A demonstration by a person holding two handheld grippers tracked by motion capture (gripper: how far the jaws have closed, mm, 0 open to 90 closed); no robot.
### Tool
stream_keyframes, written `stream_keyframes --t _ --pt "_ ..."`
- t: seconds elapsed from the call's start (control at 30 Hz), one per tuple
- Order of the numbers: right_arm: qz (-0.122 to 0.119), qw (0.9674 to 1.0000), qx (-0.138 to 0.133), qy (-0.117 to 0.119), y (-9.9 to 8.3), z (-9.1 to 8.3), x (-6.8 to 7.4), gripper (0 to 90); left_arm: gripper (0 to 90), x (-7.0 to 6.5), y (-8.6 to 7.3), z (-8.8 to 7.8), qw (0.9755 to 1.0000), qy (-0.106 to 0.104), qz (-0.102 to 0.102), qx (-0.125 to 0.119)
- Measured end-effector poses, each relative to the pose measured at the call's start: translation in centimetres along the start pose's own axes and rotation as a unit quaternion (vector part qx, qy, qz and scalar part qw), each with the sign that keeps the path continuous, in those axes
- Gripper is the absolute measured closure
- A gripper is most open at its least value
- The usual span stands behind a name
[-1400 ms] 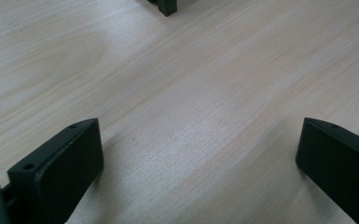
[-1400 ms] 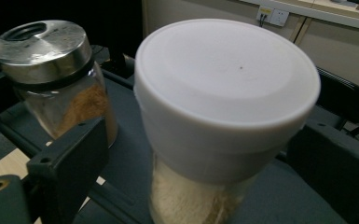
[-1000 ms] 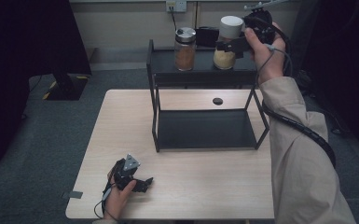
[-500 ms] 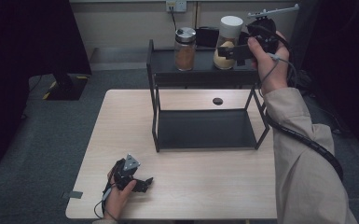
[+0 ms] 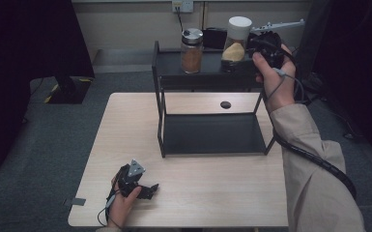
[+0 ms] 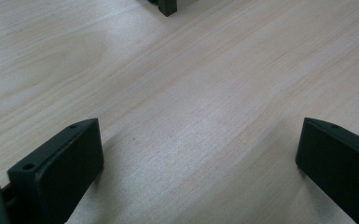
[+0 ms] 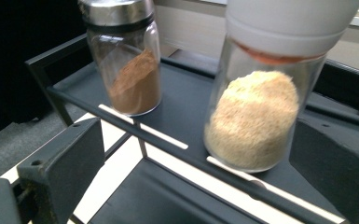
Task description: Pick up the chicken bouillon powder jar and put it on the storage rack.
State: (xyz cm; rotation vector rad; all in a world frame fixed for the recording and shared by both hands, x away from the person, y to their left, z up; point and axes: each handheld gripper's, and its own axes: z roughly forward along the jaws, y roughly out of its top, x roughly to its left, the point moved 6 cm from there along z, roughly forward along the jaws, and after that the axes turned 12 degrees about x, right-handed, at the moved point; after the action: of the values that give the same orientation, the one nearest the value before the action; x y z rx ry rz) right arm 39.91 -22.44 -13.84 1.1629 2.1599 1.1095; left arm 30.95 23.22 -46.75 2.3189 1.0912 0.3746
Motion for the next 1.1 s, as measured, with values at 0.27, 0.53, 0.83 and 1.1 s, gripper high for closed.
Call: stream_keyframes --t 0.27,0.53,0.83,1.1 --pt "0.006 0.9999 -0.004 0.014 -1.8 0.3 0.6 0.9 0.0 0.0 0.0 0.0 1.0000 0.000 0.000 0.000" --pt "0.014 0.9996 -0.010 0.023 -4.6 0.8 0.7 0.7 0.0 0.0 0.0 0.0 1.0000 0.000 0.000 0.000" --pt "0.030 0.9993 -0.013 0.017 -7.5 1.5 0.1 0.7 0.0 0.0 0.0 0.0 1.0000 0.000 0.000 0.000" --pt "0.024 0.9994 -0.003 0.026 -9.8 2.7 0.6 0.7 0.0 0.0 0.0 0.0 1.0000 0.000 0.000 0.000"
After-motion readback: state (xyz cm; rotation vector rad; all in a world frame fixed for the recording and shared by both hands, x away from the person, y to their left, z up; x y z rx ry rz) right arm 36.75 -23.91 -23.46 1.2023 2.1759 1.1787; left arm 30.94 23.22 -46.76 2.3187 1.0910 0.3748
